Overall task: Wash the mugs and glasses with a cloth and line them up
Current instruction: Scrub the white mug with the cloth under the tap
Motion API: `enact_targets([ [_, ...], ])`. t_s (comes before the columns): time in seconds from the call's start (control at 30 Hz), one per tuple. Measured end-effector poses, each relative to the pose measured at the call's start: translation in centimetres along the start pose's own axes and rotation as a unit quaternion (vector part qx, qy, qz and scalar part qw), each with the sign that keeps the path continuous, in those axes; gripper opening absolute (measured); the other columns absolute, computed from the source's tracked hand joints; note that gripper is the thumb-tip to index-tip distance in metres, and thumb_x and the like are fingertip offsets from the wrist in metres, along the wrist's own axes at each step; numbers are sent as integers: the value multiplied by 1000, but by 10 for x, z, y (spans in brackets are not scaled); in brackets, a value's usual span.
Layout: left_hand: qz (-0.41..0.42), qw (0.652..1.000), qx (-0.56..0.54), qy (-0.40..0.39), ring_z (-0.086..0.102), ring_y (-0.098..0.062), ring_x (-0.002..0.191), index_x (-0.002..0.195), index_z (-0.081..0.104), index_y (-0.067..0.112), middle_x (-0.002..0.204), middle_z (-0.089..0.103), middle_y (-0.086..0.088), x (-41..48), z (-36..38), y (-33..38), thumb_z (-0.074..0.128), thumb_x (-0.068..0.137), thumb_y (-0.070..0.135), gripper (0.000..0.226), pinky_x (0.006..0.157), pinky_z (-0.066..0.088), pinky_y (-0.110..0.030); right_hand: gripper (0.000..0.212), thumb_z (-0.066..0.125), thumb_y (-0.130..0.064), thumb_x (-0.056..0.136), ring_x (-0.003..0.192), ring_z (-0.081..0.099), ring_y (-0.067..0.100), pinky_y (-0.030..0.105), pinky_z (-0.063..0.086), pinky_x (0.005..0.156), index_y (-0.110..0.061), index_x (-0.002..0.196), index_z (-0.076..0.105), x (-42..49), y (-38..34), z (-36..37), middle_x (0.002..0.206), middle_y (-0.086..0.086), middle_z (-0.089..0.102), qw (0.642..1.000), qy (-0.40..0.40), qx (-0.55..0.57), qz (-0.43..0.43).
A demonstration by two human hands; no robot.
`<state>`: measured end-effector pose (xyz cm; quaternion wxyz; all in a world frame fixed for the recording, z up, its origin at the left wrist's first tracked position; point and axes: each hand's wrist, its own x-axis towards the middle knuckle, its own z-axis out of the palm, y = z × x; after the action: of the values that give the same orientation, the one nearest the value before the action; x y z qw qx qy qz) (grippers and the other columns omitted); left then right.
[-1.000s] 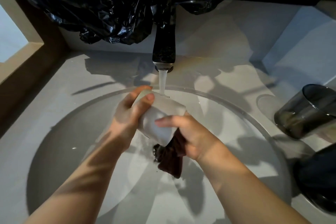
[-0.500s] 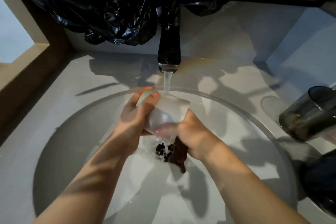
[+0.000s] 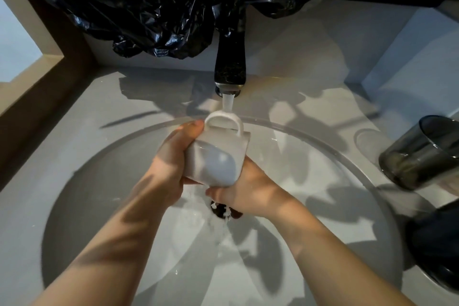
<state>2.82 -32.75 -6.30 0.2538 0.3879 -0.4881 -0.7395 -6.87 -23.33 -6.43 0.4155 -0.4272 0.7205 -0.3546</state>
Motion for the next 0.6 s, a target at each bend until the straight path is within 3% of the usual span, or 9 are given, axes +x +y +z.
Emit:
enact_targets([
  [0.1,61,998,17,9,66,-14,68,97,64,20,77,67,2,1,1,-1,57,67,43,38,46,51,-28,51,77,-4,60,98,63,19,33,52,87,-18,106,59,1,-3,-5,96,0,66,976,-27,217,-4],
  [0.17,68,997,36,7,65,-15,68,96,64,19,77,67,1,1,1,-1,58,67,42,37,46,50,-28,45,69,-3,56,82,68,21,31,56,75,-10,100,64,2,-4,-10,86,6,70,912,-39,409,-1],
  [0.23,32,999,39,0,67,-20,69,102,65,17,81,68,-4,1,1,0,59,70,44,42,46,50,-29,45,66,-5,58,77,69,20,30,57,69,-8,102,62,0,-3,-13,84,6,70,887,-50,460,5],
  [0.3,-22,1000,13,-1,68,-20,64,101,65,17,75,70,-3,0,-1,0,58,81,45,35,46,50,-29,55,72,-10,56,87,68,18,29,56,77,-15,109,58,-5,-4,-13,93,2,69,938,-64,341,-3],
  [0.37,-86,996,-31,8,67,-24,67,97,66,18,71,70,-4,0,-4,0,54,86,44,31,53,52,-34,64,82,-20,59,99,66,19,35,54,88,-21,117,53,-11,-8,-9,106,1,66,993,-102,66,-4],
  [0.43,-147,986,-68,23,65,-30,72,95,66,16,73,70,-8,0,-5,-1,57,84,44,32,60,51,-39,71,81,-28,69,118,54,17,33,46,100,-22,129,44,-10,-7,-4,121,-3,52,984,-81,-158,0],
  [0.47,-168,982,-81,26,64,-30,71,94,66,16,74,70,-9,0,-5,-1,57,83,45,32,62,50,-39,74,79,-33,70,126,43,14,28,39,106,-22,133,42,-7,-5,-4,127,-5,45,978,-40,-203,-25],
  [0.53,-195,973,-120,19,64,-28,61,88,66,15,69,68,-9,0,-4,-2,54,84,46,34,60,47,-34,78,80,-43,63,123,37,14,25,34,105,-17,129,46,0,-3,-2,125,-5,41,969,48,-220,-105],
  [0.6,-224,957,-181,24,63,-26,48,83,65,13,61,66,-9,-1,-1,-2,54,83,47,37,49,51,-32,67,78,-45,58,109,40,18,29,29,100,-13,113,56,6,0,-4,112,-3,43,945,123,-249,-175],
])
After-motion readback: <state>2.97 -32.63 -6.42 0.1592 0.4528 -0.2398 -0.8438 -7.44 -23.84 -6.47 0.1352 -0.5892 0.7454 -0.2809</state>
